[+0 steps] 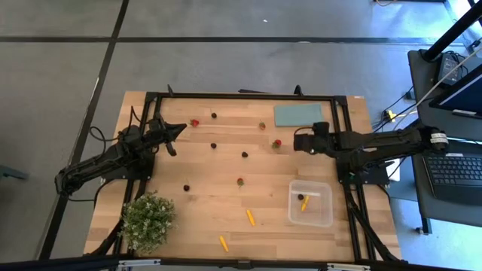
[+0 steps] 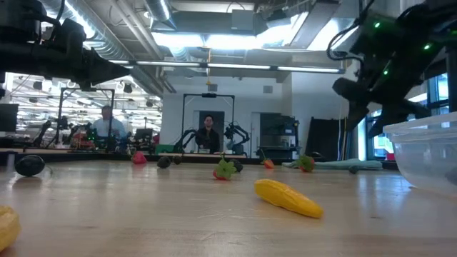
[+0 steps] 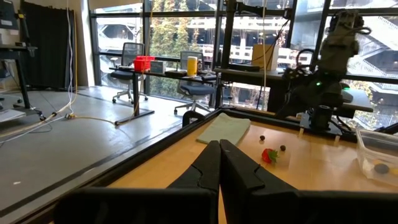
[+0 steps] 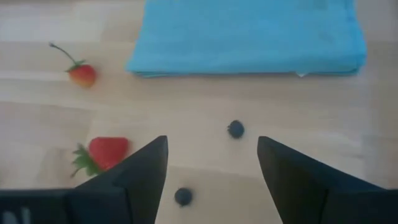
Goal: Pick and placing Produce into tupperware
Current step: Put the top blueberry into the container
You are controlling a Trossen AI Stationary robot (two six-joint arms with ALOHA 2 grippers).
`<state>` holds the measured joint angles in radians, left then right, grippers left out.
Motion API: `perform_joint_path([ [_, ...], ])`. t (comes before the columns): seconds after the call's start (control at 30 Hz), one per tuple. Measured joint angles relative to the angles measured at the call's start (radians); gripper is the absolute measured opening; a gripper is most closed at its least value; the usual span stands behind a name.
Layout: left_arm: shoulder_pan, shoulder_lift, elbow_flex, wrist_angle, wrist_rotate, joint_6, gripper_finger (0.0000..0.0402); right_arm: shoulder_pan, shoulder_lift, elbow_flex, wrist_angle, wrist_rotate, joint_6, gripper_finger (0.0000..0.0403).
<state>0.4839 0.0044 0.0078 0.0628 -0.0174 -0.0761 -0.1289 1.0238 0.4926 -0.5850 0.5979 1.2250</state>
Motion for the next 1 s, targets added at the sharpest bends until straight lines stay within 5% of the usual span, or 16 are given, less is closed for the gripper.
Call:
perform_joint_path([
  [0.4,0.0,0.0,0.0,0.0,0.0,0.0,0.0,-0.21,0.001,-0.095,0.241,-0.068,-0.241,0.025],
  [0.73,0.0,0.0,0.0,0.0,0.0,-0.001,0.0,-0.222,0.001,-0.336,0.657,-0.069,-0.372,0.025],
  [1.0,0.0,0.0,0.0,0.0,0.0,-0.001,0.0,-0.222,0.001,-0.398,0.762,-0.092,-0.563,0.025],
])
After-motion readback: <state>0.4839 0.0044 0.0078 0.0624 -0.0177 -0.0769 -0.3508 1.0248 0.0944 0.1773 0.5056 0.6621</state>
